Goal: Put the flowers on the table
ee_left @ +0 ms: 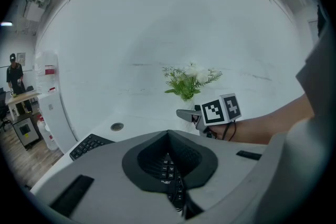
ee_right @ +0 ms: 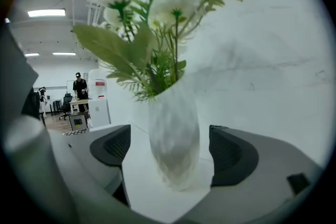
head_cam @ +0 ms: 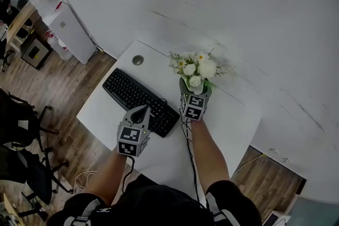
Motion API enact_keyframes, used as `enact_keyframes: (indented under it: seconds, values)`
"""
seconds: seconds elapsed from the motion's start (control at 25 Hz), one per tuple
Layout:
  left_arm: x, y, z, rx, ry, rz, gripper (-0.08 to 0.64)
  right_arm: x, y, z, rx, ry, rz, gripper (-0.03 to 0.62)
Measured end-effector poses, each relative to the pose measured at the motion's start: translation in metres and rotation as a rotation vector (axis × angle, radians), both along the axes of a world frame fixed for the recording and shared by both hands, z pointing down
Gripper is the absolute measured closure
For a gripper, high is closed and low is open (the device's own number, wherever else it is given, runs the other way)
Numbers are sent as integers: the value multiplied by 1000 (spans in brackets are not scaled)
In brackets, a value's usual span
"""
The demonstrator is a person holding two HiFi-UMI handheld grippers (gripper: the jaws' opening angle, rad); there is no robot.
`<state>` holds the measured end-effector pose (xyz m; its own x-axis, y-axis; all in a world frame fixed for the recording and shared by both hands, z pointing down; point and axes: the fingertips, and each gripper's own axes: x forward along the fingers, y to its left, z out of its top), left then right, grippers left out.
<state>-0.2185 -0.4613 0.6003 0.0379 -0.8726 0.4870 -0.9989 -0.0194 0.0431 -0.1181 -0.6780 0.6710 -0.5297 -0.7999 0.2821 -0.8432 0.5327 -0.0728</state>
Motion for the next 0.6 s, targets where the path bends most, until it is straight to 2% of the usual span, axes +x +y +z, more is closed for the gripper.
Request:
enact_keyframes:
  seconds: [0.08,0.24,0.4,0.52,0.6]
  values:
    - [3,3,-3,2,2,1,548,4,14,-9,18,4,-14,123]
    - [13,4,-19,30,14,11,548,27,45,-33,62,-2,19,297]
    - [28,5,-37,73,24,32,548,56,72,-66,100,-38,76,437]
    - [38,5,-54,110,20,53,548,70,95,-90,119,-34,76,569]
    - [46,7,-66,137,23,68,548,79,113,-107,127,-28,61,589]
